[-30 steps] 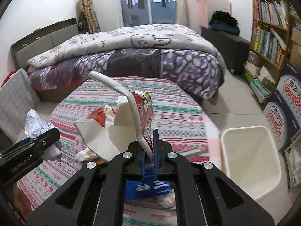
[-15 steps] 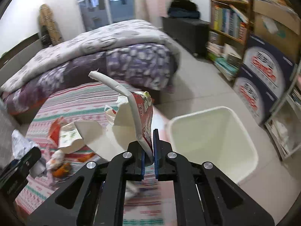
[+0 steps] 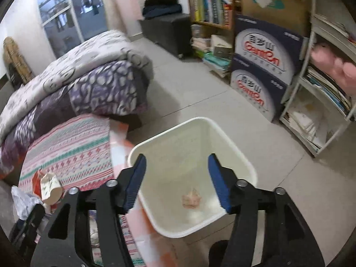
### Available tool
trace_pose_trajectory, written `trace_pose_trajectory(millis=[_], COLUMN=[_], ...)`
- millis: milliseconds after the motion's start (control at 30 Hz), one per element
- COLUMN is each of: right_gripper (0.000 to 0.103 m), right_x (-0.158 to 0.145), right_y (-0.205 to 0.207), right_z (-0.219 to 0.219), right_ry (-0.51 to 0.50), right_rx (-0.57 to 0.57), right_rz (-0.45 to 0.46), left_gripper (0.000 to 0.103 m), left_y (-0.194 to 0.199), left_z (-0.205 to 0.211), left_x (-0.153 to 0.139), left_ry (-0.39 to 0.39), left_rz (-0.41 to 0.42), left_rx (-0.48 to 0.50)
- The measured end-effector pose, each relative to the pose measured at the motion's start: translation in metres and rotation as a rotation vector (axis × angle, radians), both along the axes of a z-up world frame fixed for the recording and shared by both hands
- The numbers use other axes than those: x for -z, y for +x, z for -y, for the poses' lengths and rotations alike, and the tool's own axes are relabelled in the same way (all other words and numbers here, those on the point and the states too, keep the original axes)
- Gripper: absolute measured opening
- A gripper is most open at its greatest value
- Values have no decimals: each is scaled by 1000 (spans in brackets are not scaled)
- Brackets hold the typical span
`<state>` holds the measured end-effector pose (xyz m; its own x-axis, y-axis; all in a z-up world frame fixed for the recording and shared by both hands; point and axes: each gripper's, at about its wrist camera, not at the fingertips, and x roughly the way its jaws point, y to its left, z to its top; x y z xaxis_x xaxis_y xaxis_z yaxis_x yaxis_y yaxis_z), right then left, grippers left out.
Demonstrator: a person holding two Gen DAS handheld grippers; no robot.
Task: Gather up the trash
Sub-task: 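Carry the foil and blue box to the white bin and release both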
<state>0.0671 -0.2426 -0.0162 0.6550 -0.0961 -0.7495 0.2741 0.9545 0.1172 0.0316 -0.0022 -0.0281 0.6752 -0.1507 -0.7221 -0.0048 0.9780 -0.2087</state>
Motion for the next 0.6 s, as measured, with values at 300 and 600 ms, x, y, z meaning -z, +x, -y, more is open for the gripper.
trace_pose_trajectory(millis=[300,600], right_gripper=[72,80], right_x=[-14,-28], right_y=[-11,-20], right_z=[55,92], right_ry=[111,174], right_rx=[130,221], right_rz=[41,101], left_gripper=[62,63], left_y=[21,38], left_z=[76,140], left_x=[16,22], left_ry=[-9,-30], left_rz=[-61,-104], left_rx=[124,232])
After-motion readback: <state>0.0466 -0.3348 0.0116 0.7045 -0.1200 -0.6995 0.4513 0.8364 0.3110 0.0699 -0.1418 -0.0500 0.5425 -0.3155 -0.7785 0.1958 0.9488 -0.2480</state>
